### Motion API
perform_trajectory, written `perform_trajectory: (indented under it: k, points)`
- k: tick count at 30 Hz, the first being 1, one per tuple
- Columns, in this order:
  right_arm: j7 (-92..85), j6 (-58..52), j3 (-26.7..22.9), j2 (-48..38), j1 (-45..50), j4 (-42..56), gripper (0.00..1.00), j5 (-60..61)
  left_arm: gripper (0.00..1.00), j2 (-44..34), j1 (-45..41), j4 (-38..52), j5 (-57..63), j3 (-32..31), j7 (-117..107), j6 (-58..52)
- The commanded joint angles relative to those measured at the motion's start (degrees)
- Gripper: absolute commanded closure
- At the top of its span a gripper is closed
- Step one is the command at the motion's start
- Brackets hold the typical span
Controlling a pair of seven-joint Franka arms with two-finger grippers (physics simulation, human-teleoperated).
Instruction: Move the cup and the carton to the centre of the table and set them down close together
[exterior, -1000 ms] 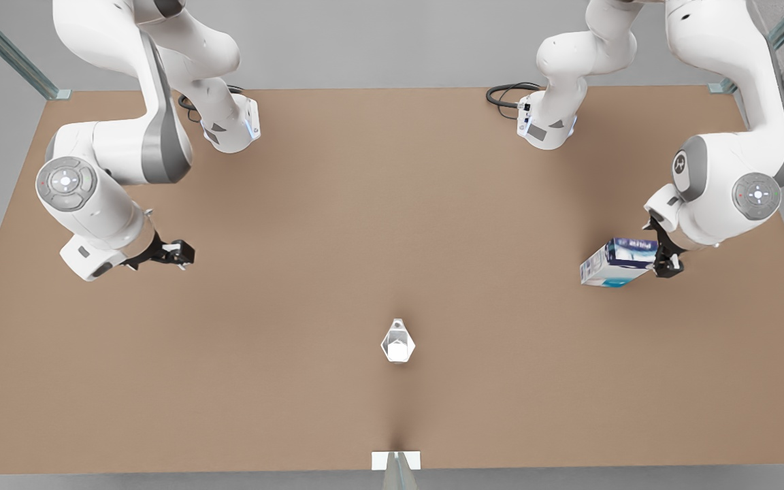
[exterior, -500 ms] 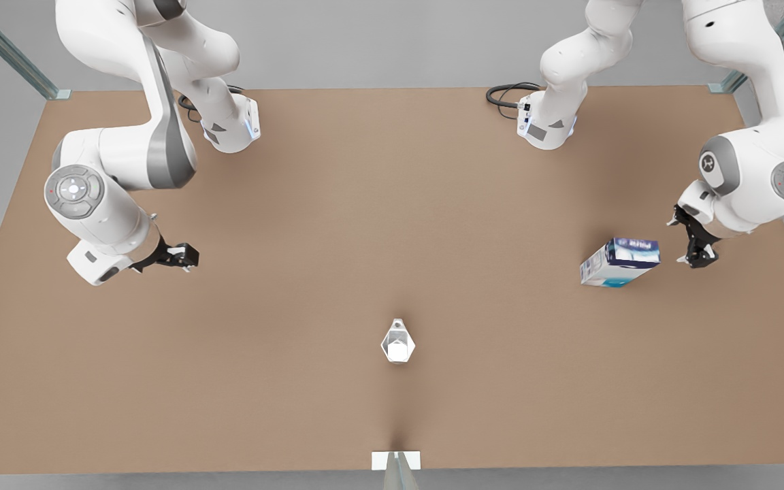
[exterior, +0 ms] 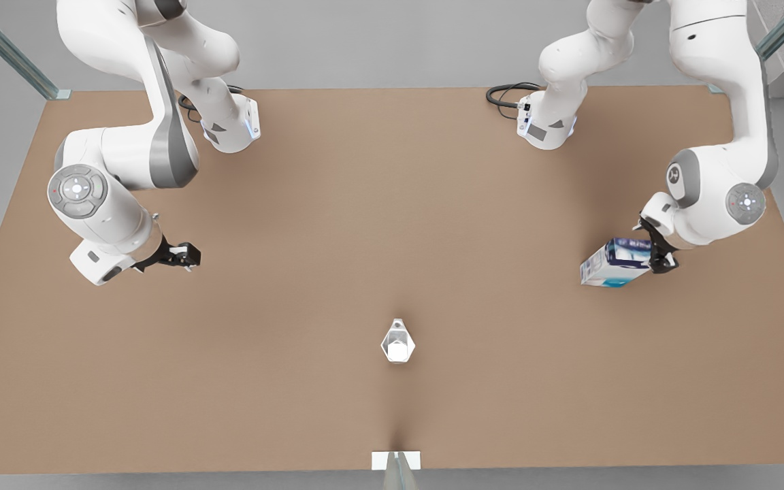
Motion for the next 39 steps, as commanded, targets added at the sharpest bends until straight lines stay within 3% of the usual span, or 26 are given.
perform_trajectory:
  k: [1, 26, 27, 28, 29, 35, 39]
  points:
    - [0.0, 0.0, 0.0, 0.0, 0.1, 0.0, 0.0, 0.0, 0.0, 0.0, -0.7, 0.0, 0.1, 0.0, 0.0, 0.0]
    - [0.0, -0.2, 0.0, 0.0, 0.0, 0.0, 0.0, -0.2, 0.02, 0.8, 2.4, -6.8, 1.1, 0.1, 0.7, 7.7]
    - [0.0, -0.2, 0.0, 0.0, 0.0, 0.0, 0.0, -0.2, 0.14, 1.0, 2.4, -6.8, 1.2, 0.1, 0.7, 8.4]
    - [0.0, -0.2, 0.0, 0.0, 0.0, 0.0, 0.0, -0.2, 0.52, 1.0, 2.3, -6.8, 1.2, 0.1, 0.7, 9.1]
    - [0.0, -0.2, 0.0, 0.0, 0.1, 0.0, 0.0, -0.2, 0.66, 0.9, 2.3, -6.8, 1.2, 0.1, 0.7, 9.2]
    - [0.0, -0.3, 0.0, -0.2, 0.0, 0.0, 0.0, -0.2, 0.69, 0.3, 1.8, -5.4, 1.2, 0.0, 0.7, 9.1]
    - [0.0, -0.2, 0.0, -0.1, 0.0, 0.0, 0.0, -0.2, 0.69, -1.3, 1.7, 1.8, 1.0, -3.5, -0.1, 3.8]
